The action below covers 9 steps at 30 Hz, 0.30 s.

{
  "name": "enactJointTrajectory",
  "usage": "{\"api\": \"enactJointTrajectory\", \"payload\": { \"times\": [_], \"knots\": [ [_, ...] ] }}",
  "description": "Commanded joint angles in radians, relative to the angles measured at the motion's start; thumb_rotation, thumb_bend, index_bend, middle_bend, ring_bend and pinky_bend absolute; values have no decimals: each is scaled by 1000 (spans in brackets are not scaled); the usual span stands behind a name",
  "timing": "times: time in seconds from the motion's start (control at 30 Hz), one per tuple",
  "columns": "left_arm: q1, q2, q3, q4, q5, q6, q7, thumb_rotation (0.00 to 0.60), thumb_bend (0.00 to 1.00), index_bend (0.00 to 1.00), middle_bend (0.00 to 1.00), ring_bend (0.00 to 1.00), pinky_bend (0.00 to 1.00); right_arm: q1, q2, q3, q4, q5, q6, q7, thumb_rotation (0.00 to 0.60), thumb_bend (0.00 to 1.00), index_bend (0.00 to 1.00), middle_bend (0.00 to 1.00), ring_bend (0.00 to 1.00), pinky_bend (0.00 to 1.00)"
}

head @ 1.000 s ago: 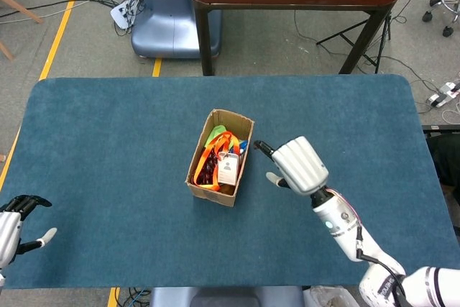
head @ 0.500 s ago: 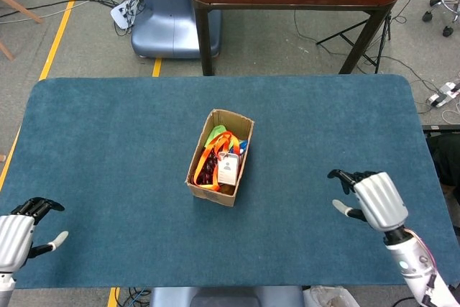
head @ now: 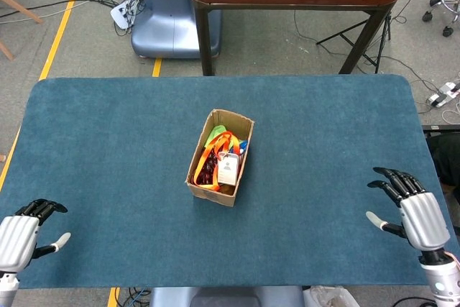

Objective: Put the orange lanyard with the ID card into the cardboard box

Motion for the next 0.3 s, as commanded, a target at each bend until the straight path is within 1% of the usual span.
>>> {"api": "enactJointTrajectory", "payload": {
  "times": [0.03, 0.13, 0.3],
  "knots": [
    [-3, -3, 2, -2, 5, -3, 7, 600, 161, 417, 418, 295, 430, -45, -21, 26, 59, -11, 70, 75, 600, 0, 363, 225, 193, 261],
    [-4, -3, 5, -7, 11, -6, 14, 600, 161, 417, 418, 295, 430, -62, -26, 37, 83, -23, 101, 104, 600, 0, 363, 260, 194, 261],
    [-2, -4, 8, -18, 15, -2, 33, 600, 160, 417, 418, 295, 430, -60, -28, 41, 100, -42, 82, 122, 600, 0, 364, 262, 195, 261]
  ]
}}
